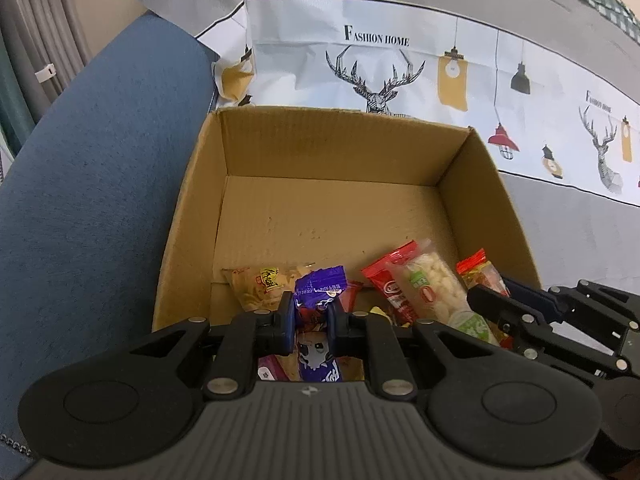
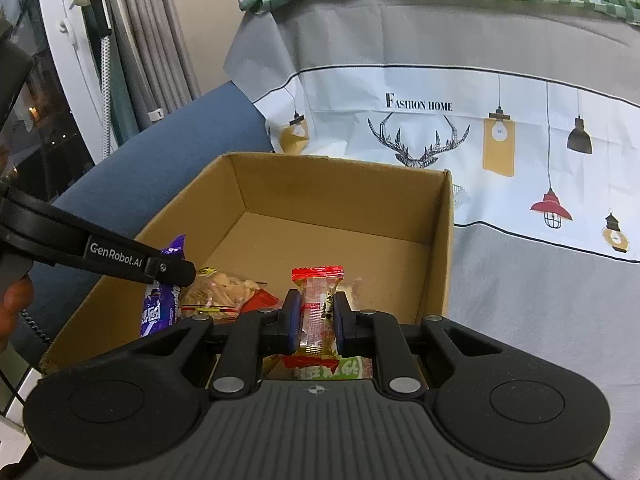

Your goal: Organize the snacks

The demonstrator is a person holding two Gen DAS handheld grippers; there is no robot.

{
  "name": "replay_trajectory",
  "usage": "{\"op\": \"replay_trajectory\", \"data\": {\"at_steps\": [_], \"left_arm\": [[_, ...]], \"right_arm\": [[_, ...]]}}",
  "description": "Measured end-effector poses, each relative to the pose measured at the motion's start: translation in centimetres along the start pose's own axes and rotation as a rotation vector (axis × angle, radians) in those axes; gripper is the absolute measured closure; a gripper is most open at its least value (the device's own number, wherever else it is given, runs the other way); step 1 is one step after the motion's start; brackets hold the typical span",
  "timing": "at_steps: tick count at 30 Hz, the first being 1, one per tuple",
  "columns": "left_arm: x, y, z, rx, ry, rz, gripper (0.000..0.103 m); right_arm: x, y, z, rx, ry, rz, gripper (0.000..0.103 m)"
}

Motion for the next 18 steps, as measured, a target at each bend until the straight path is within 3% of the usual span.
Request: {"op": "replay_trajectory", "data": {"at_steps": [2,3,5,6,7,8,12,18], "left_arm": [[0.2,-0.4,-0.1,0.003,-0.003,0.0,0.082],[0.3,-0.5,-0.1,0.014,-0.006,0.006,0.075],[0.5,-0.2,-0.3,0.059,-0.008,0.027,0.004],[0.5,0.3,-0.4,0.085,0.0,0.051,0.002],[0.4,0.7,-0.5,0.103,0.006,0.076,0.0],[0.1,1.1,-0.6,0.117,0.008,0.082,0.0],[-1.6,1.8,-1.0,0.107,0.043,0.024,0.0],[-6.6,5.4,-0.1,0.102,0.059,0.04,0.0]], "right_arm": [[0.2,-0.5,0.1,-0.004,0.0,-0.003,0.085],[0.3,-0.7,0.2,-0.006,0.0,-0.004,0.085],[0.5,-1.1,0.4,-0.009,-0.003,-0.012,0.077],[0.6,-1.2,0.5,-0.007,-0.007,-0.016,0.067],[0.7,-1.1,0.5,-0.003,-0.013,-0.019,0.041],[0.8,-0.9,0.6,0.0,-0.016,-0.015,0.022],[-0.2,0.7,0.3,-0.015,0.016,-0.02,0.014],[-3.4,4.7,-1.2,0.003,0.01,-0.046,0.007]]}}
Point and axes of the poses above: each gripper's, at about its wrist camera, not at the fingertips, and y roughly against the way its jaws point, z to its right, x to its top, the point moved 6 cm from there along -y, roughly the way its jaws point, and after that the axes turned 12 degrees about -z, right-handed, at the moved point
